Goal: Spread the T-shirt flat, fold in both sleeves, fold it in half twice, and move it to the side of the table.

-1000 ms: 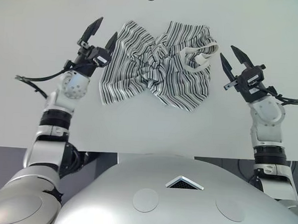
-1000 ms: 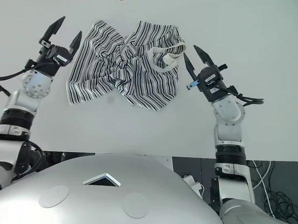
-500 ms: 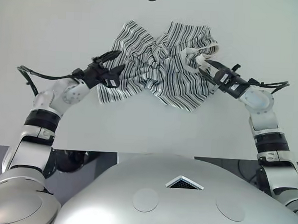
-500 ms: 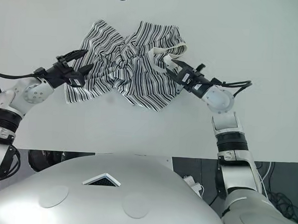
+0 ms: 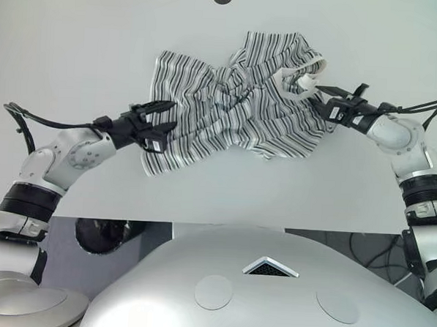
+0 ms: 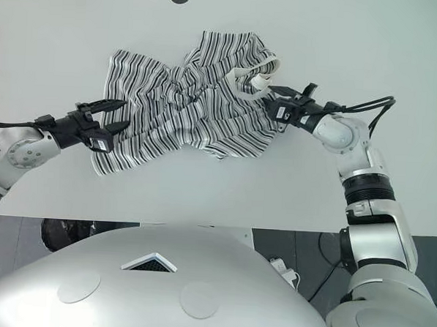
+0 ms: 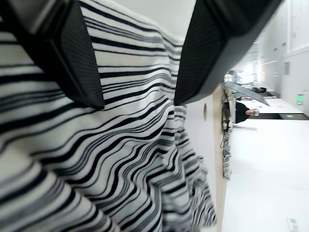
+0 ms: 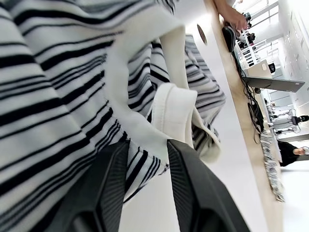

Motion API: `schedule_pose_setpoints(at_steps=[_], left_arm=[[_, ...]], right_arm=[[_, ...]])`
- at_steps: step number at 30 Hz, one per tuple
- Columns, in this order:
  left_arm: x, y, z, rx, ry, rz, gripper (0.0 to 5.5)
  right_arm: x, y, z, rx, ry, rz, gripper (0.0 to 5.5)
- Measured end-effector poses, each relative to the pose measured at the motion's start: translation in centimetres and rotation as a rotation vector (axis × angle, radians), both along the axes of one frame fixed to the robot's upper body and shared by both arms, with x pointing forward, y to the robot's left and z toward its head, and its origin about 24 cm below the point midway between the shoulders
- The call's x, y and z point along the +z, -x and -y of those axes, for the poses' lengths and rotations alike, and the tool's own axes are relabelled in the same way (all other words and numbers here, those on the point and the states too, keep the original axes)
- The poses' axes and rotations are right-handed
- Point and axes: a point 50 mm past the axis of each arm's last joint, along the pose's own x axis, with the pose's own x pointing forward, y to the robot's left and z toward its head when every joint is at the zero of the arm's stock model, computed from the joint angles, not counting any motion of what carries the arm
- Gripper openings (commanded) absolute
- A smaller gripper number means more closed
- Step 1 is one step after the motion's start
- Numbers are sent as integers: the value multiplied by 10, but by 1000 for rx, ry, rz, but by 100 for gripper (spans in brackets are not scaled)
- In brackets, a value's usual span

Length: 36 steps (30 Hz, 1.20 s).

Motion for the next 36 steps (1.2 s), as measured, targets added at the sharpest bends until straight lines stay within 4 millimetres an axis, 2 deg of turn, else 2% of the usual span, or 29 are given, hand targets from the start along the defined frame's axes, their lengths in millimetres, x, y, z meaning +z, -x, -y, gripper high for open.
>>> schedule_pose_setpoints(at_steps=[4, 7, 9, 12, 15, 18, 21, 27, 29, 32, 33, 34, 36], left_arm=[[3, 5, 6, -10, -9, -17, 268], [5, 18, 31, -48, 100, -89, 268], [4, 27, 47, -76, 178, -149, 268], [8, 31, 56, -81, 229, -195, 268], [17, 41, 75, -126, 346, -265, 268], [25, 46, 90, -142, 467, -348, 268], [30, 47, 96, -150, 517, -401, 268], [46, 49, 107, -170, 660, -509, 268], [53, 43, 103, -148, 714, -493, 268], [82, 11, 81, -39, 833, -270, 268], [88, -5, 69, 30, 827, -154, 268], [89, -14, 60, 81, 803, -85, 268], [87, -36, 41, 168, 705, 77, 268]], right_arm=[[6, -17, 24, -73, 112, 24, 151], [10, -34, 23, -71, 190, 42, 151], [14, -49, 15, -55, 237, 53, 151], [17, -68, -1, -37, 310, 69, 151], [20, -82, -12, -39, 382, 81, 151], [20, -92, -31, -10, 446, 111, 151], [20, -98, -49, 30, 495, 142, 151], [26, -105, -66, 45, 467, 189, 151], [39, -107, -61, 14, 361, 232, 151], [80, -107, -34, -59, 92, 421, 151], [88, -98, -22, -81, -13, 481, 151], [88, -90, -16, -92, -70, 503, 151], [84, -61, -7, -102, -218, 531, 151]])
